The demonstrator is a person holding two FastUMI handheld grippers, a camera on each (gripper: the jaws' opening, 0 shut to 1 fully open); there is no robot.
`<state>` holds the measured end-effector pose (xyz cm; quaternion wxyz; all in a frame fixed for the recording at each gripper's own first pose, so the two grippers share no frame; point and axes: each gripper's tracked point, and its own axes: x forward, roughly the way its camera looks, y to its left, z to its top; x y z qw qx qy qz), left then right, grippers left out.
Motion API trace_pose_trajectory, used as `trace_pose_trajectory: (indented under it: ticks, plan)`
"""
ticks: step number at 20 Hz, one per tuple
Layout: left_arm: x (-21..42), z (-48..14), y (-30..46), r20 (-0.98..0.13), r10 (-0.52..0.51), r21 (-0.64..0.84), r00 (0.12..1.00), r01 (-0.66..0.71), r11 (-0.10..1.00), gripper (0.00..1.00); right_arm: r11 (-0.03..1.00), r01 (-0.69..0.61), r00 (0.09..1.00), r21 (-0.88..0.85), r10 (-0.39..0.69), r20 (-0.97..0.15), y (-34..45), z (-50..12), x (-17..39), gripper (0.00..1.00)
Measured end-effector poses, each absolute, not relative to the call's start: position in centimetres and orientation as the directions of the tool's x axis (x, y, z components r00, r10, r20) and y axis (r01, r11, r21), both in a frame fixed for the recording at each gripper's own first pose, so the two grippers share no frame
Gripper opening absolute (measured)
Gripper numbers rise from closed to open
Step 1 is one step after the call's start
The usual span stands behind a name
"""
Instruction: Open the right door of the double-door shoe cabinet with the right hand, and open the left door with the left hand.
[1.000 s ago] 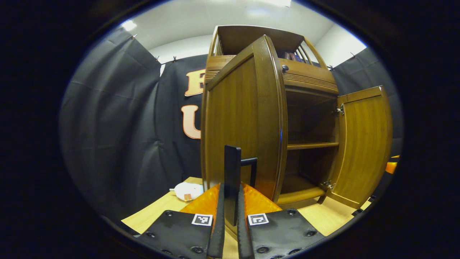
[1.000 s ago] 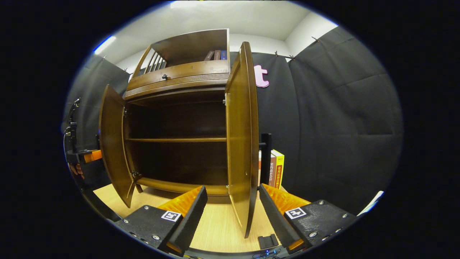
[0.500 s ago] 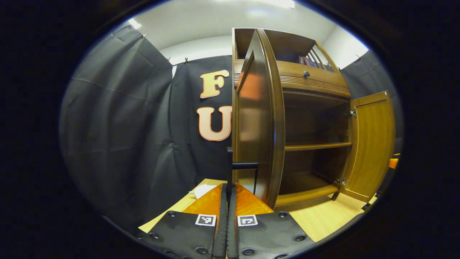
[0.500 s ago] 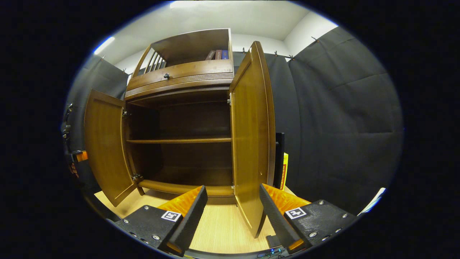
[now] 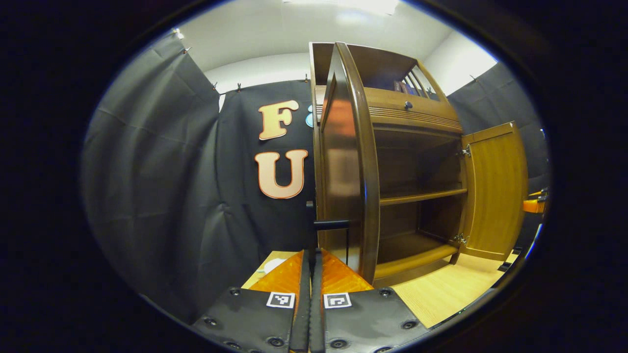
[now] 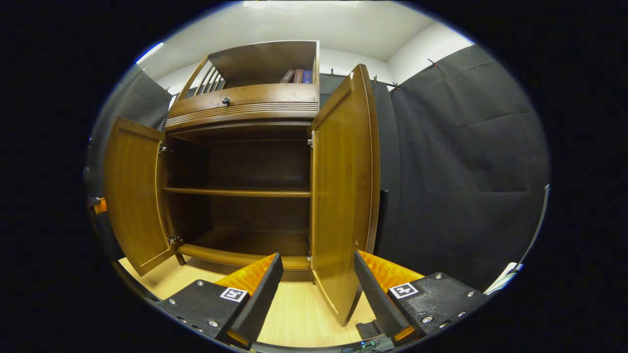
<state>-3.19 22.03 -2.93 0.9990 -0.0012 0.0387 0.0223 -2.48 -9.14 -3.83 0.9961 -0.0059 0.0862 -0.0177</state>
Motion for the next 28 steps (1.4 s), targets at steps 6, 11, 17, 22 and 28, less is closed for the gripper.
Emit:
trace_pose_trajectory:
  ticks: [6,11,17,22,28]
  plan:
    - [-5.2,-3.0,25.5,-0.059,0.056,0.039,0.997,-0.054,0.998,0.09,1.0,0.022,0.986,-0.017,-0.024,-0.164,-7.2,-3.6,-2.1,0.89]
    - [-8.4,-4.0,25.9,-0.103,0.08,0.056,0.991,-0.074,0.996,0.1,1.0,-0.008,0.988,0.011,0.01,-0.157,-6.1,-3.3,-1.4,0.96]
    - [-10.3,-0.7,19.5,-0.076,0.065,0.032,0.995,-0.063,0.997,0.1,0.999,-0.036,0.987,0.023,0.039,-0.155,-6.3,-3.0,-1.6,0.96]
    - [-8.1,1.7,10.2,-0.044,-0.024,-0.062,0.999,0.021,0.998,0.1,0.997,-0.065,0.988,0.046,0.071,-0.14,-6.4,-2.4,-2.6,0.96]
    - [-4.6,1.0,2.0,-0.06,-0.048,-0.145,0.997,0.038,0.989,0.1,0.995,-0.092,0.988,0.046,0.097,-0.118,-7.3,-1.7,-3.9,0.89]
